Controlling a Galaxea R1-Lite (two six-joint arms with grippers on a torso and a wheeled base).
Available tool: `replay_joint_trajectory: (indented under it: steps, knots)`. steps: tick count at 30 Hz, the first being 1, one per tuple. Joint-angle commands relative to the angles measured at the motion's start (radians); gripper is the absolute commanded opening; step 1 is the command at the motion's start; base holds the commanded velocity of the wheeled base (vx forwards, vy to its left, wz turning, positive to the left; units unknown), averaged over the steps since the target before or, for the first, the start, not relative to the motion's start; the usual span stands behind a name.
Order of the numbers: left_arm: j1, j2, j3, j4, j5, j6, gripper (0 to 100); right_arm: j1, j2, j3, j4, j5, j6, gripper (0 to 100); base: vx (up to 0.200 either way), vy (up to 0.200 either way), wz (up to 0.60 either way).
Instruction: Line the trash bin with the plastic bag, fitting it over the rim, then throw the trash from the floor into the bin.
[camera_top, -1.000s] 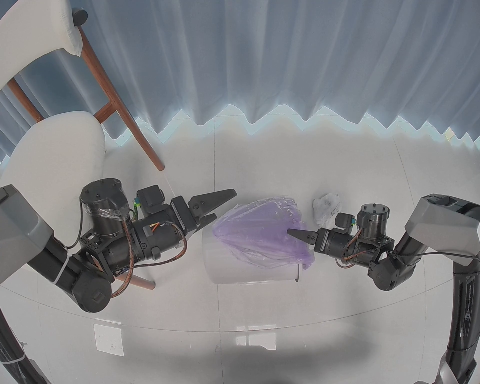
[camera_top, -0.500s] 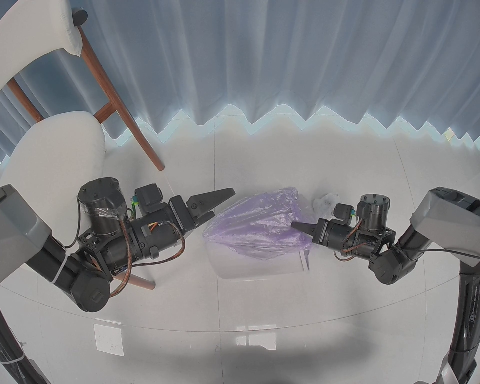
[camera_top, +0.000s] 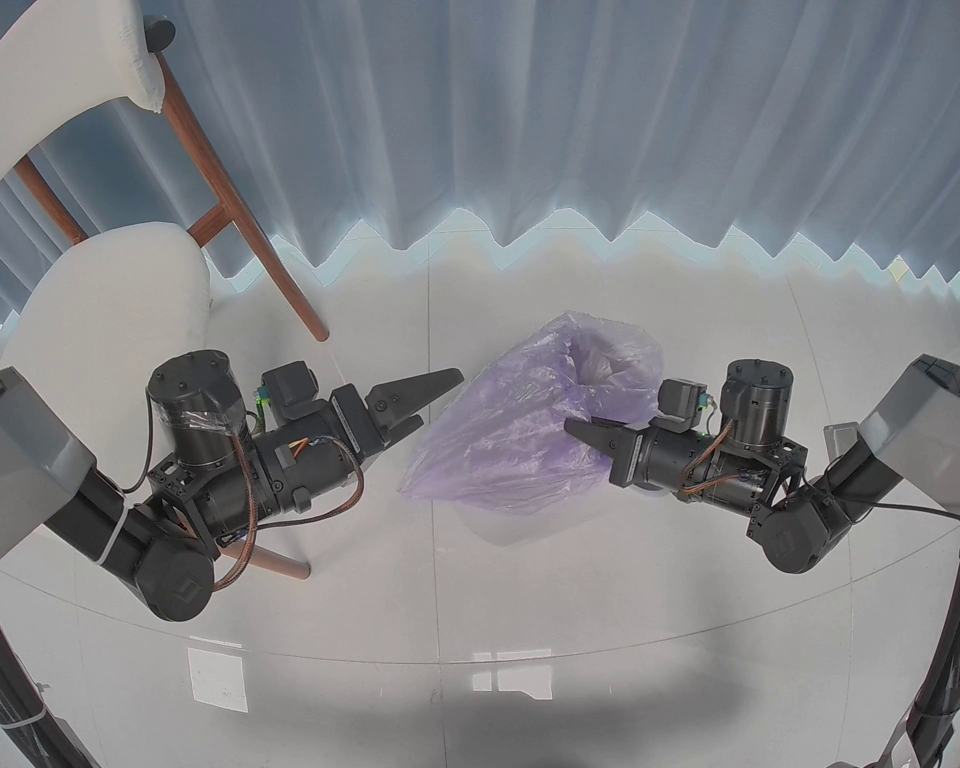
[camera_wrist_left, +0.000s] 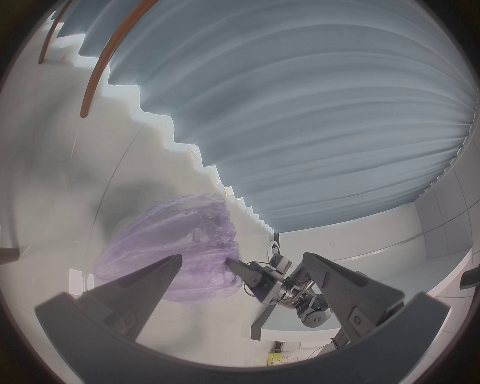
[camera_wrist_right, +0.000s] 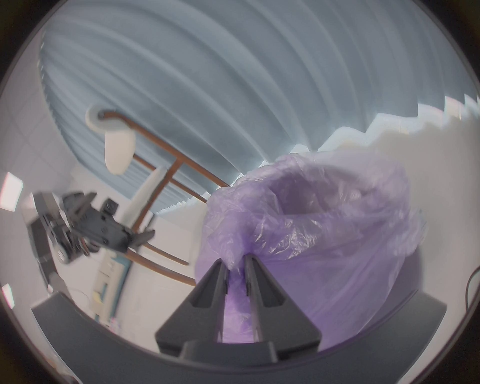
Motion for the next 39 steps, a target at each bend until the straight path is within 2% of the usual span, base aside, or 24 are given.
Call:
replay_joint_trajectory:
  steps: [1,4,5,7,11,19,24,25,28,39]
  knots:
    - [0.002,-0.006,0.002,0.001,-0.001,0.004,100,0.085,0.050,0.012,0.036,-0.129,-0.164,0,0.000,0.000,0.00]
    - [0.002,-0.006,0.002,0.001,0.001,0.004,100,0.118,0.110,0.017,0.019,-0.182,-0.249,0,0.000,0.000,0.00]
    - [0.002,-0.006,0.002,0.001,0.001,0.004,100,0.118,0.110,0.017,0.019,-0.182,-0.249,0,0.000,0.000,0.00]
    - [0.002,-0.006,0.005,0.003,0.001,0.022,100,0.151,0.156,0.001,-0.017,-0.233,-0.299,0,0.000,0.000,0.00]
    - [0.004,0.000,0.010,0.006,0.004,0.073,100,0.184,0.169,-0.019,-0.024,-0.265,-0.312,0,0.000,0.000,0.00]
    - [0.002,0.000,0.016,0.007,0.004,0.076,100,0.201,0.180,-0.011,-0.026,-0.282,-0.310,0,0.000,0.000,0.00]
    - [0.002,-0.003,0.016,0.007,0.004,0.076,100,0.240,0.169,0.020,-0.029,-0.287,-0.308,0,0.000,0.000,0.00]
    - [0.002,-0.001,0.016,0.007,0.004,0.076,100,0.241,0.169,0.020,-0.029,-0.288,-0.308,100,0.000,0.000,0.00]
    - [0.002,-0.003,0.018,0.007,0.004,0.076,100,0.270,0.169,0.015,-0.036,-0.339,-0.289,100,0.000,0.000,0.00]
    - [0.002,-0.005,0.019,0.006,0.004,0.077,100,0.339,0.136,0.035,-0.067,-0.347,-0.253,100,0.000,0.000,0.00]
